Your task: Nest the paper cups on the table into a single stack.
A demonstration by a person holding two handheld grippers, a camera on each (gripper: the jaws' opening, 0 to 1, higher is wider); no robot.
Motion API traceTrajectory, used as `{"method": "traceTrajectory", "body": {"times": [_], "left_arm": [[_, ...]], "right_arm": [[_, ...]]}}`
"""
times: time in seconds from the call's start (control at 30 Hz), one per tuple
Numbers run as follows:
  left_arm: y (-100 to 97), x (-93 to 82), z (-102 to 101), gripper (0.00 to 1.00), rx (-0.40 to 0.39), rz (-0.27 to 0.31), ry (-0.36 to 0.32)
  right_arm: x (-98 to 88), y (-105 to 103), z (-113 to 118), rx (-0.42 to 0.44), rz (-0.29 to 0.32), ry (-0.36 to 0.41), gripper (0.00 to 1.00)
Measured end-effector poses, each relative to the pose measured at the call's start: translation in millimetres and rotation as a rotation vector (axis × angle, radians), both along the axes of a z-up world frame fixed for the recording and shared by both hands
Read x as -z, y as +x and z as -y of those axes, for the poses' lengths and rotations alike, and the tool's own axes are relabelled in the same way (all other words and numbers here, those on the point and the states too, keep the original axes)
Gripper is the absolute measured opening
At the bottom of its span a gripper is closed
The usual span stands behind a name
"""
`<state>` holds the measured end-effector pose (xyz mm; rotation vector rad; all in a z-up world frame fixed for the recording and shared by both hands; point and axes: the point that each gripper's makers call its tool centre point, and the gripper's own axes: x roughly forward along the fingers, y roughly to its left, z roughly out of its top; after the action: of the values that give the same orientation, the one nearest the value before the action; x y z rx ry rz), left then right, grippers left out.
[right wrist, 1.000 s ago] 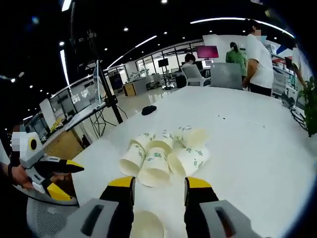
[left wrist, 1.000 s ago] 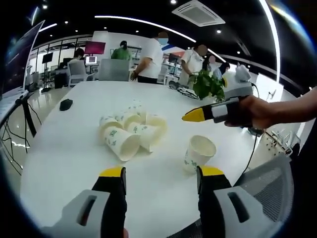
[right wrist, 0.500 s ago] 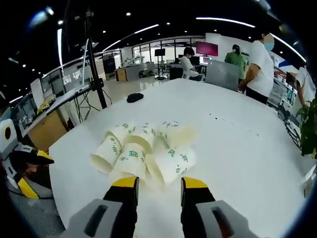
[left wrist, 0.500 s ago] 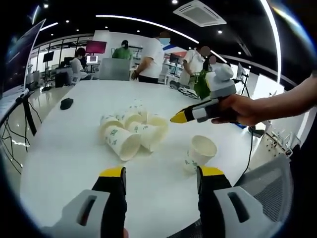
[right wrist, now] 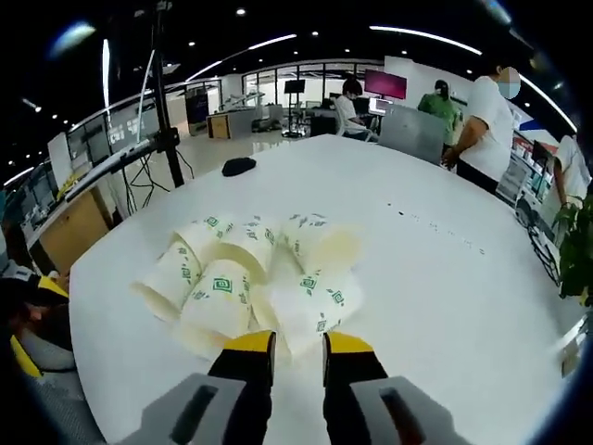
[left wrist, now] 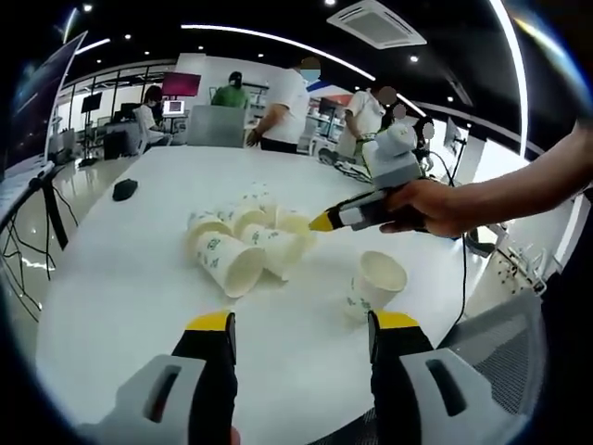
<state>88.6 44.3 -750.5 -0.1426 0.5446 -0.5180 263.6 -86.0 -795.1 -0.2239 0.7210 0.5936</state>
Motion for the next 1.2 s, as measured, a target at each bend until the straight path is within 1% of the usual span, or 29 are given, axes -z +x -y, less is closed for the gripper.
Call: {"method": "traceTrajectory", "body": {"times": [0.17, 0.37, 0.43, 0.5, 0.6, 0.73, 0.87, 0.97, 1.2], "left_arm": [[0.0, 0.3, 0.3, 0.57, -0.003, -0.003, 0.001], [-0.3, 1.9, 0.7, 0.57, 0.001, -0.01, 0.002], [-0.4, 2.9, 0.5, 0.56, 0.002, -0.012, 0.002], [-0.3, 3.2, 0.4, 0.56, 0.002, -0.012, 0.001], [-0.2, 4.3, 0.1, 0.56, 0.002, -0.014, 0.001], [-0.2, 4.5, 0.3, 0.55, 0.002, -0.015, 0.0], [-0.3, 4.4, 0.4, 0.55, 0.001, -0.016, -0.001], [0.7, 6.2, -1.3, 0.55, 0.0, -0.015, -0.002], [0.4, 4.7, -0.2, 0.54, 0.002, -0.014, -0.002]], "right_arm": [[3.2, 1.5, -0.1, -0.01, -0.001, -0.002, 0.15], [2.9, 0.7, -0.3, -0.033, 0.013, -0.021, 0.1], [4.2, -1.4, -4.2, -0.053, 0.004, -0.006, 0.06], [3.5, -2.1, -3.5, -0.061, 0.012, -0.02, 0.05], [3.8, -1.2, -2.4, -0.059, 0.012, -0.018, 0.03], [5.7, 4.0, 3.0, -0.052, 0.028, -0.035, 0.01], [3.0, 3.8, 5.7, -0.048, 0.028, -0.037, 0.0], [4.5, 2.9, 10.8, -0.047, 0.026, -0.048, 0.0], [0.9, -0.6, 21.8, -0.042, 0.039, -0.062, 0.0]]}}
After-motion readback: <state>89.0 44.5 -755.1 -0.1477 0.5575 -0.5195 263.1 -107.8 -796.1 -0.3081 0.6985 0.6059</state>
